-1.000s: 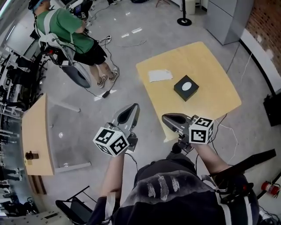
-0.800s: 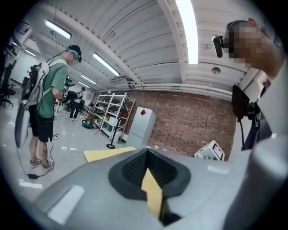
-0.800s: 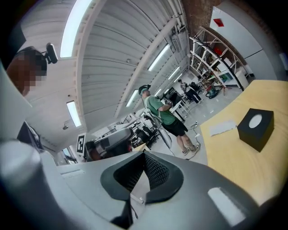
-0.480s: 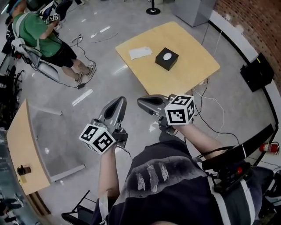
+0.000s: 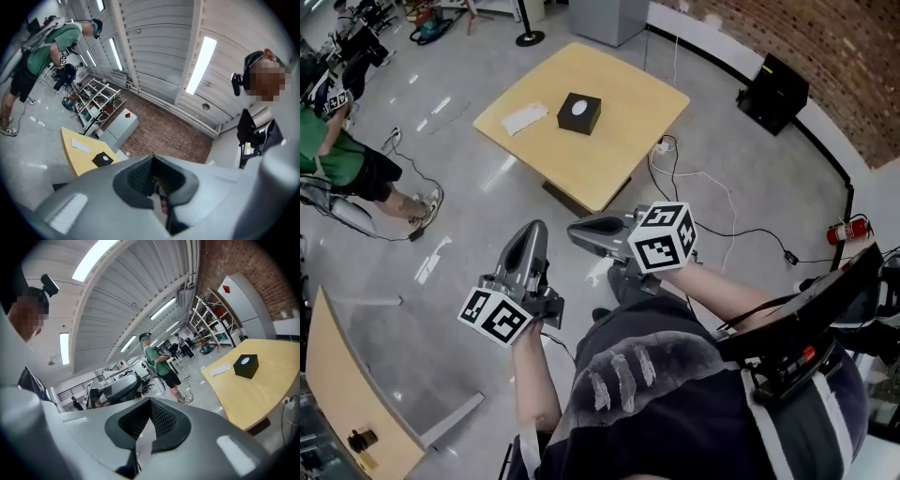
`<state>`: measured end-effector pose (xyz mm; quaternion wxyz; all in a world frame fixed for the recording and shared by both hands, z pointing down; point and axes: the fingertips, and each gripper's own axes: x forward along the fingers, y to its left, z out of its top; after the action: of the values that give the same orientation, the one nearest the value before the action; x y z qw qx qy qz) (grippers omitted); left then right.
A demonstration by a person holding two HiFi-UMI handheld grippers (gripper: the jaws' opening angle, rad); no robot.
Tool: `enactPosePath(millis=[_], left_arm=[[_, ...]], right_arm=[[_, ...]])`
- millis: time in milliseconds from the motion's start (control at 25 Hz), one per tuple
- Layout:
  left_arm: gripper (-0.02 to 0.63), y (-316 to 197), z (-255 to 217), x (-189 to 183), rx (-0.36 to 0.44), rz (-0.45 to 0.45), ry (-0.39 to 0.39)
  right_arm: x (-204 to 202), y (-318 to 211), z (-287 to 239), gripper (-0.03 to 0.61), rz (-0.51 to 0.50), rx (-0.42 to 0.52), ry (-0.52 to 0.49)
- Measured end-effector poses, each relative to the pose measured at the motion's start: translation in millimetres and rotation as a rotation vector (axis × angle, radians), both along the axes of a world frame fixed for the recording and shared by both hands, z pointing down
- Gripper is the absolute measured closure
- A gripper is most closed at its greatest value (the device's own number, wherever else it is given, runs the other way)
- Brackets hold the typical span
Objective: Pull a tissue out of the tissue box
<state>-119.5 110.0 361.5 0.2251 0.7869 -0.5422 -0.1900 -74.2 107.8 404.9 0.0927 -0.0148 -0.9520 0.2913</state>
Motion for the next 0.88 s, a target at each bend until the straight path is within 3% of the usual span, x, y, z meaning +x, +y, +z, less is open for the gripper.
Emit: enactPosePath(millis=[200,360,640,880], left_arm=[[0.612,2.7,14.0,16.4,-0.035,0.005,0.035],[0.612,13.0,12.8,11.5,-0.041,-0.010,0.035],[0.612,24.8,30.7,10.8,-0.127,-0.055,0.040],[0.612,12.4,33.4,44.5,-0.183,-0.016,-0.020]], right_arm=[[22.6,8.5,-1.0,0.580,0.049,0.010,0.014],[14.3,19.3,-7.0,0.580,0.002,0.027,0.004],[13.6,28.1,-3.5,0.580,-0.043,-0.012,-0.027],[32.6,12.9,-8.5,0.580,-0.026,-0.034,-0.074]])
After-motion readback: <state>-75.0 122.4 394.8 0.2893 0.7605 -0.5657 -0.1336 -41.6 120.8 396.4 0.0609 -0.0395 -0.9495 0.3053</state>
